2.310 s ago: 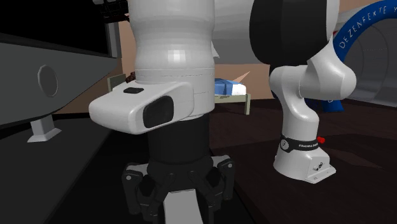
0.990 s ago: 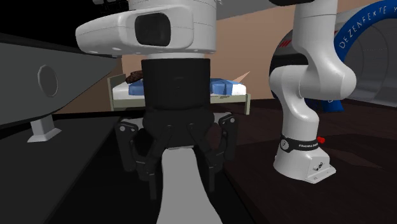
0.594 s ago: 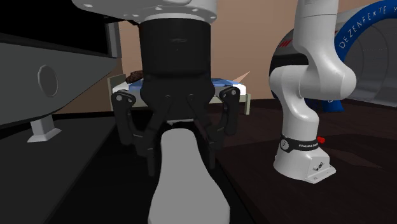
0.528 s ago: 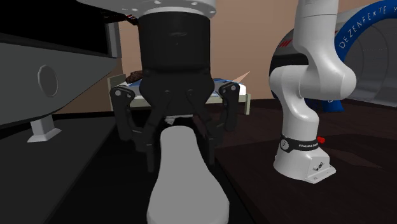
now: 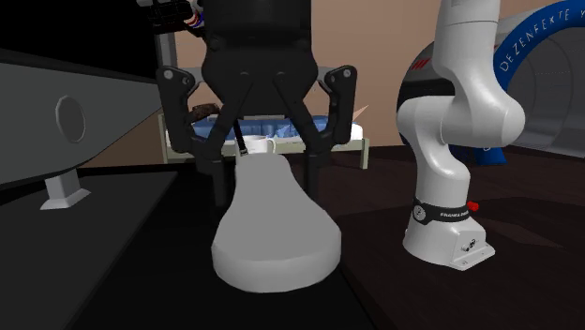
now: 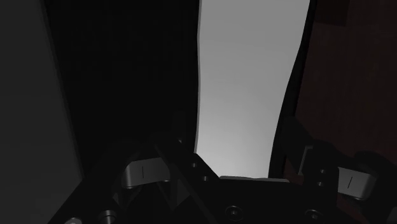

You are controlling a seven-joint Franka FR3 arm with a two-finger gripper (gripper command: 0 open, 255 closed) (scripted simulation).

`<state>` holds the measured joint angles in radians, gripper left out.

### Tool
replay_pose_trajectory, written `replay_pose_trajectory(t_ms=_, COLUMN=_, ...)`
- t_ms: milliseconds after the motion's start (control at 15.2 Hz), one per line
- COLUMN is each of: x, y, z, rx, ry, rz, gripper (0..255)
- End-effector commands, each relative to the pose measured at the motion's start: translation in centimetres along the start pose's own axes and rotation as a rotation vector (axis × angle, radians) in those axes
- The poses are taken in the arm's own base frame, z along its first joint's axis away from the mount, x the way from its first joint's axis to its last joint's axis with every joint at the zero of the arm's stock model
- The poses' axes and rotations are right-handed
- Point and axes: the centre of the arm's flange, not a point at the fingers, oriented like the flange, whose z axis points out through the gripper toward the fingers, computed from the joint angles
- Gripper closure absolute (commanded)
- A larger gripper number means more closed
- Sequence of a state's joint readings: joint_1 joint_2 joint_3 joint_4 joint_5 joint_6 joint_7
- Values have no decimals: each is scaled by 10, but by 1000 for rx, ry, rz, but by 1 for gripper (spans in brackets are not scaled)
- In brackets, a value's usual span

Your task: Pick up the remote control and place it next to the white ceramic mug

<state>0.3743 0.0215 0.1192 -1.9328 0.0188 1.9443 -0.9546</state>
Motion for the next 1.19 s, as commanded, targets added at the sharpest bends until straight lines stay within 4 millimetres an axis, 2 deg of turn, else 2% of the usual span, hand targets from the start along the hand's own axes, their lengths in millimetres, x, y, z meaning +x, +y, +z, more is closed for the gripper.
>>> replay_pose_trajectory(t_ms=0, x=1, y=0, z=-11, rx=0, ry=0, rz=0, gripper=255)
replay_pose_trajectory(t_ms=264, x=1, y=0, z=-30, rx=0, ry=0, rz=0, gripper=255)
replay_pose_trajectory(t_ms=1122, x=-167, y=32, z=-33, rx=0, ry=0, rz=0, gripper=255)
